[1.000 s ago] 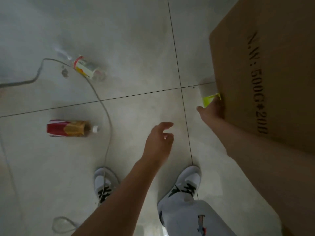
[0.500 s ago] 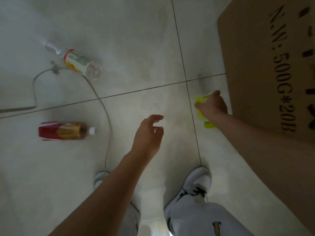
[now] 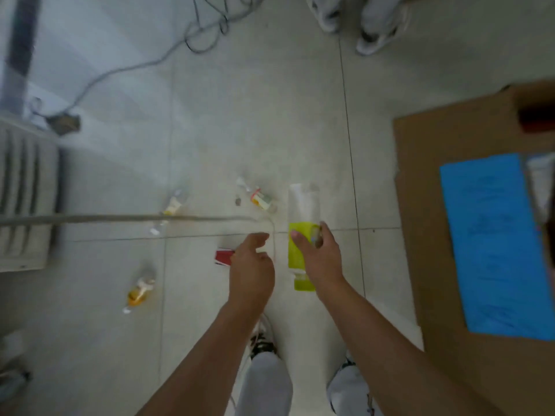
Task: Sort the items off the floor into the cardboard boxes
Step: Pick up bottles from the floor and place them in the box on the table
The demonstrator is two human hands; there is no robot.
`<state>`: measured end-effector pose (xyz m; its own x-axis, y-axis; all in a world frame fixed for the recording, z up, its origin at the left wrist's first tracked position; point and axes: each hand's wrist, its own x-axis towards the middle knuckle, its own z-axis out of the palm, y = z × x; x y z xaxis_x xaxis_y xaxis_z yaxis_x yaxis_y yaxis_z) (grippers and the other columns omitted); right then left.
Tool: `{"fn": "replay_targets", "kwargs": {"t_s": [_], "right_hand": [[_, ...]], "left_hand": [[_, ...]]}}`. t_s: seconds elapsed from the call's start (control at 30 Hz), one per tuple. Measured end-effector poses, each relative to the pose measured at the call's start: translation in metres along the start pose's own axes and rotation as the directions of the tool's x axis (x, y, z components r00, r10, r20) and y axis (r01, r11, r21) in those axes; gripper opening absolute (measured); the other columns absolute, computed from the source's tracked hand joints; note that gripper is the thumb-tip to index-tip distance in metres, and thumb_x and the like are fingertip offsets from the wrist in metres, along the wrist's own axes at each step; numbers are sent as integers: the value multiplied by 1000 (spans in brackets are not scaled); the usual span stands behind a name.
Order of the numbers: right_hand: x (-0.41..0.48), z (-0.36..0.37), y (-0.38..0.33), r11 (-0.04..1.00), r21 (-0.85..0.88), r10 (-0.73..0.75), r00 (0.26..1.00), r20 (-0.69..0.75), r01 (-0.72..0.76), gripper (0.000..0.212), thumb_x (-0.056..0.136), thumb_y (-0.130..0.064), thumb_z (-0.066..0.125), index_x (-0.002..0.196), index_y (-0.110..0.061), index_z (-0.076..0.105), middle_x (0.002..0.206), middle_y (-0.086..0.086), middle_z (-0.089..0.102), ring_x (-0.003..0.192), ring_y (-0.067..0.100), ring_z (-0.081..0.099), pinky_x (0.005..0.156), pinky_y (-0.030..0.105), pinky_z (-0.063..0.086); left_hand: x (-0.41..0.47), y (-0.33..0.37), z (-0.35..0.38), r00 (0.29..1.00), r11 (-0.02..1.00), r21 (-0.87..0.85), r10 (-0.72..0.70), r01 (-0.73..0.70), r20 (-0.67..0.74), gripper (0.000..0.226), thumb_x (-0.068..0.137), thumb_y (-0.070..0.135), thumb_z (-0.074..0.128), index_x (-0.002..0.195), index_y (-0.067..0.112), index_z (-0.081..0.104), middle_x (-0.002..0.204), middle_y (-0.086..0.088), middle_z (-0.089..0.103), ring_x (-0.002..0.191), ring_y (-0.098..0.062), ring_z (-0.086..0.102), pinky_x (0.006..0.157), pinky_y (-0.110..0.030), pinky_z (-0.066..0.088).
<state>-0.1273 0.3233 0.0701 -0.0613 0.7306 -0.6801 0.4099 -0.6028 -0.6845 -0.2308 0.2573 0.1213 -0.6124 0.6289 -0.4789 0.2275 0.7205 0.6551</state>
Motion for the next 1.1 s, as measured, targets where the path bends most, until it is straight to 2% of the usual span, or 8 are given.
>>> {"fn": "replay_targets", "kwargs": {"t_s": [0.13, 0.3, 0.43, 0.67, 0.73, 0.9, 0.97, 1.1], "right_hand": [[-114, -67, -117, 982, 170, -82, 996, 27, 76, 63, 82, -49, 71, 136, -18, 55, 130, 9, 61, 118, 21, 60, 101, 43, 48], [-237, -189, -227, 942, 287, -168, 985, -49, 175, 33, 85, -41, 71, 113, -26, 66, 98, -1, 70, 72, 3, 67, 55, 20, 54], [-314, -284, -266, 851, 485, -188, 979, -74, 200, 23, 87, -32, 69, 105, -18, 72, 97, 12, 72, 81, 27, 69, 73, 46, 57], [-401, -391, -256, 695, 659, -167, 956, -241, 288, 54, 75, -58, 72, 118, -25, 67, 102, 14, 73, 89, 34, 72, 66, 47, 59], [-417, -411, -249, 666, 660, -199, 935, -292, 348, 66, 70, -59, 74, 124, -24, 64, 111, 18, 69, 94, 37, 70, 66, 42, 57], [-445, -464, -228, 606, 674, -144, 892, -428, 421, 57, 73, -54, 74, 118, -20, 66, 107, 18, 70, 91, 36, 71, 64, 40, 56], [-449, -488, -215, 577, 689, -137, 883, -448, 439, 59, 73, -53, 74, 119, -17, 65, 104, 18, 72, 90, 36, 72, 63, 40, 57], [-445, -540, -178, 556, 718, -87, 889, -450, 418, 57, 74, -54, 74, 120, -23, 61, 102, 13, 73, 88, 33, 73, 64, 42, 57]], "left_hand": [[-80, 99, -72, 999, 970, -238, 47, -51, -24, 38, 87, -6, 50, 117, 16, 58, 117, -3, 63, 107, -23, 62, 95, -37, 50], [-189, 211, -126, 977, 838, -522, 211, -161, 37, 38, 89, -12, 51, 118, 14, 54, 115, -10, 61, 93, -12, 62, 79, -14, 50], [-246, 273, -135, 942, 781, -590, 321, -207, 94, 39, 88, -14, 50, 119, 11, 54, 110, -11, 62, 93, -11, 60, 72, -8, 49], [-295, 377, -110, 768, 728, -570, 592, -381, 243, 41, 86, -8, 56, 110, 25, 59, 106, -3, 69, 95, -15, 66, 84, -26, 51], [-315, 396, -95, 720, 713, -568, 636, -412, 277, 39, 86, -5, 58, 106, 28, 60, 104, -2, 70, 92, -13, 66, 78, -21, 52], [-361, 419, -50, 584, 703, -542, 700, -461, 412, 31, 86, -4, 63, 105, 21, 63, 98, 1, 71, 92, -15, 66, 77, -22, 52], [-372, 429, -29, 559, 709, -549, 697, -442, 449, 30, 85, -7, 62, 108, 12, 63, 102, -6, 69, 95, -20, 66, 82, -31, 52], [-395, 450, 21, 537, 729, -527, 681, -436, 497, 32, 87, -11, 57, 109, 12, 62, 98, -4, 70, 93, -13, 66, 79, -24, 52]]}}
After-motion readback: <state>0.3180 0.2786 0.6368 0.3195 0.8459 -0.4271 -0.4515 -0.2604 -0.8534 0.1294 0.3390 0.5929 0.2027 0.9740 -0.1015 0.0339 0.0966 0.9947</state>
